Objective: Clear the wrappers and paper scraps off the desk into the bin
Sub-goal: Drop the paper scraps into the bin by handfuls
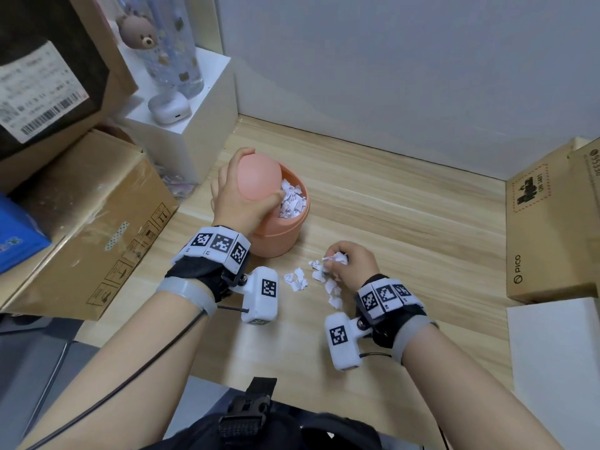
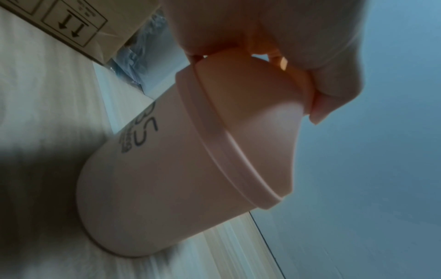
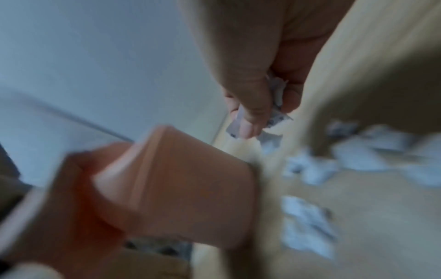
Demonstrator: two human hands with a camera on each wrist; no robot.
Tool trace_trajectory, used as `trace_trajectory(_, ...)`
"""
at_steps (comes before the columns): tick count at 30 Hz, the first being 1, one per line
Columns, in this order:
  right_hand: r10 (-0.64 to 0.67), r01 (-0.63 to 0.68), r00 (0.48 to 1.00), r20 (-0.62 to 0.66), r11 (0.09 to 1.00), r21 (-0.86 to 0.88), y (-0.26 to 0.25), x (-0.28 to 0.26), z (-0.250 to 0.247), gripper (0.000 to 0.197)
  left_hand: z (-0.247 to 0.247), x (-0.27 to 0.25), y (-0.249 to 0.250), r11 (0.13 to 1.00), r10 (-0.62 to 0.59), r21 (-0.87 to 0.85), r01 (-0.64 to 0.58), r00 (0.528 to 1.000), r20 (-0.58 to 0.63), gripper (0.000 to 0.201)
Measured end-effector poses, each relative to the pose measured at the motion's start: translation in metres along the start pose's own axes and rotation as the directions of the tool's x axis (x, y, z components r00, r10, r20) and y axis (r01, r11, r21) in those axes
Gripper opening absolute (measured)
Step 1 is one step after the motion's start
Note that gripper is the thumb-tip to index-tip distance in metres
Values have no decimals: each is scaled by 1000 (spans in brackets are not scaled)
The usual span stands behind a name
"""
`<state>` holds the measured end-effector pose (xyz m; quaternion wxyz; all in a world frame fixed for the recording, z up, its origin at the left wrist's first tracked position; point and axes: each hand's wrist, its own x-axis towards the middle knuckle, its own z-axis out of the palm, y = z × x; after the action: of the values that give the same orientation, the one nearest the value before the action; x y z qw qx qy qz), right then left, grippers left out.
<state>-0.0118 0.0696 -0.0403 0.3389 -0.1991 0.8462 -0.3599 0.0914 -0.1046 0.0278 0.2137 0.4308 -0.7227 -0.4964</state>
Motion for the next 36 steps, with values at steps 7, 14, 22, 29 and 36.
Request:
trace_trajectory(7,-267,266,963,-14,951,157,-106,12,-26,19,-1,-1,3,1000,-3,15,3,1000,-4,73)
trace_trajectory(14,-177,185,982,66,972,-145,-146,29,-11,23,-2,0,2,1000,15,15,-15,1000,14,71)
trace_trajectory(22,-206,209,978,44,976,-67,-146,13,-26,26,-3,2,-1,999,35,14,-35,999,7,69)
trace_trajectory(29,-24,27,999,22,989,-142,-48,12,-38,26,-2,3,0,1000,17,12,-17,1000,6,68)
trace_trajectory(36,-12,57,990,142,947,-316,39,-10,-7,75,-1,3,-4,1000,20,-24,-20,1000,-14,68)
